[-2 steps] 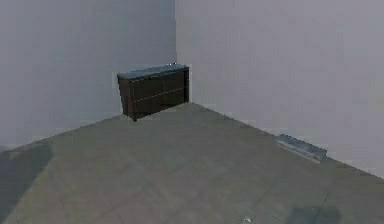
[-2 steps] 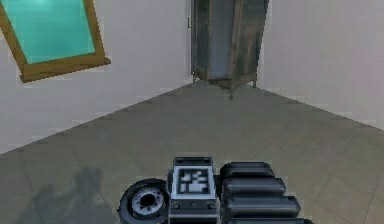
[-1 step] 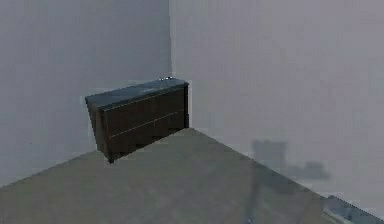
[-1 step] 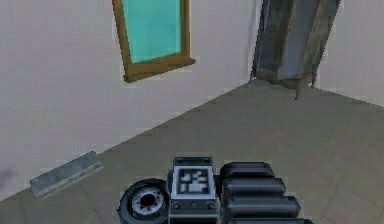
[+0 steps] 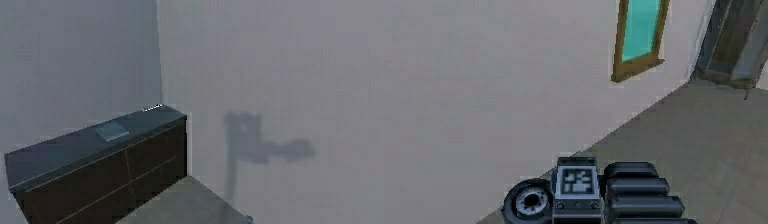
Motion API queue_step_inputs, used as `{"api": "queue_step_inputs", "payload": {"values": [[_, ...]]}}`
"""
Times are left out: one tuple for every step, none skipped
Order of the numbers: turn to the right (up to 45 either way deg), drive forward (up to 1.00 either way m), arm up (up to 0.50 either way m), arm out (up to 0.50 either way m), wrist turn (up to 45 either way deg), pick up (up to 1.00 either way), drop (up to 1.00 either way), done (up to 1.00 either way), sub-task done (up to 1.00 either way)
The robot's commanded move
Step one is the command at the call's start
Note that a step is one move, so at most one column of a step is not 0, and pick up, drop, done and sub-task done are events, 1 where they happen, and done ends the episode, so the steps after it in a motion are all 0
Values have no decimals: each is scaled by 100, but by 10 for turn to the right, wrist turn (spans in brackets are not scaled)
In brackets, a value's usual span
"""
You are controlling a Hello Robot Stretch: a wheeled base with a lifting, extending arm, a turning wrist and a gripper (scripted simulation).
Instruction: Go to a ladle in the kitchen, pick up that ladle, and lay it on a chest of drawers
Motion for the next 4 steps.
{"api": "queue_step_inputs", "payload": {"values": [[0, 70, 0, 0, 0, 0, 0, 0, 0], [-450, 0, 0, 0, 0, 0, 0, 0, 0], [-450, 0, 0, 0, 0, 0, 0, 0, 0], [-450, 0, 0, 0, 0, 0, 0, 0, 0]]}}
